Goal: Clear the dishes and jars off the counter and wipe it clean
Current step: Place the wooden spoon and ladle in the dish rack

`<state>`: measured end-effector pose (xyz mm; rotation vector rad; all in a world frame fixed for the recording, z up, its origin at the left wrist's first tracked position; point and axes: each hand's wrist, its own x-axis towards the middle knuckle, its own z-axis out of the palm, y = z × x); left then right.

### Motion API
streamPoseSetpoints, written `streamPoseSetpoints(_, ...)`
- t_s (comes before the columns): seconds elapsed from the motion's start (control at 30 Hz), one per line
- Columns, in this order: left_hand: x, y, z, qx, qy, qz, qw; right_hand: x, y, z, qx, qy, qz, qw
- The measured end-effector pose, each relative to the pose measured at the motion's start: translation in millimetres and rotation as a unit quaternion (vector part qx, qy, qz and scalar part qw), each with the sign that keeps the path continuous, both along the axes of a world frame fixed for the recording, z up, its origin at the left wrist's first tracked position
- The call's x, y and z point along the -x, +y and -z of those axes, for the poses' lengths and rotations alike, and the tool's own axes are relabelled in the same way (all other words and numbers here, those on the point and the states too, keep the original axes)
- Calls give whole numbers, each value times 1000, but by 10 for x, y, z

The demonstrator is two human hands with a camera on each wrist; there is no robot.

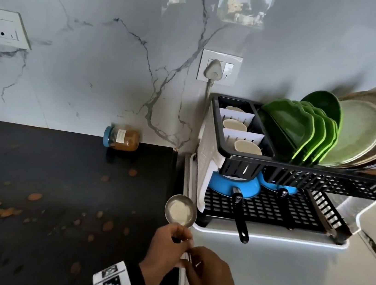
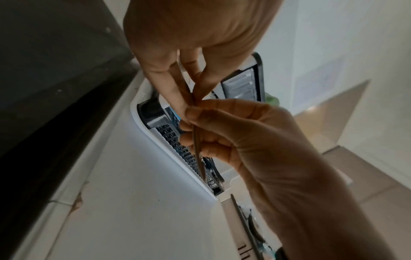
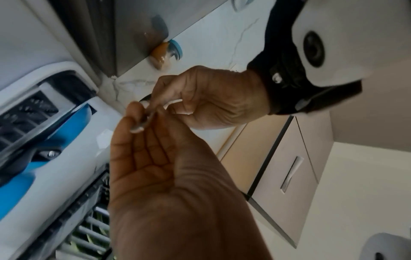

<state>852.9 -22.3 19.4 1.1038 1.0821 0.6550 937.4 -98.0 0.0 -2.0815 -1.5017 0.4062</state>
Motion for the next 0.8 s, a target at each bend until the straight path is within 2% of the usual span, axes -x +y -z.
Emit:
streamPoseSetpoints(0.1, -112, -124, 27, -43, 0, 65, 997, -110, -120, 101, -53, -97, 41, 993)
streamPoseSetpoints(0.17, -165, -207, 43, -102, 6, 135, 986, -222, -183, 203, -146, -136, 86, 976)
streamPoseSetpoints(0.2, -178, -239, 36, -143, 14, 178, 973, -320, -209, 241, -195, -124, 104, 967)
streamPoseSetpoints(0.27, -159, -253, -2, -217, 24, 253, 942, -564, -303, 248, -232, -35, 169, 957)
streamPoseSetpoints(0.37, 10, -170, -117, -266, 28, 297, 917, -1005, -482, 151, -167, 94, 272, 943)
streamPoseSetpoints(0.4, 107, -105, -163, -283, 43, 293, 912, -1177, -523, 107, -133, 114, 291, 941)
streamPoseSetpoints(0.47, 353, 60, -241, -298, 69, 257, 917, -1609, -568, 24, -85, 103, 333, 933)
streamPoseSetpoints(0.63, 970, 320, -336, -263, 104, 171, 944, -2545, -306, -131, -60, 0, 400, 914)
streamPoseSetpoints(0.7, 1146, 376, -273, -241, 118, 142, 953, -2807, -83, -180, -54, -8, 407, 912)
streamPoseSetpoints(0.8, 1317, 420, -141, -195, 120, 94, 969, -3154, 282, -140, 8, -22, 384, 923)
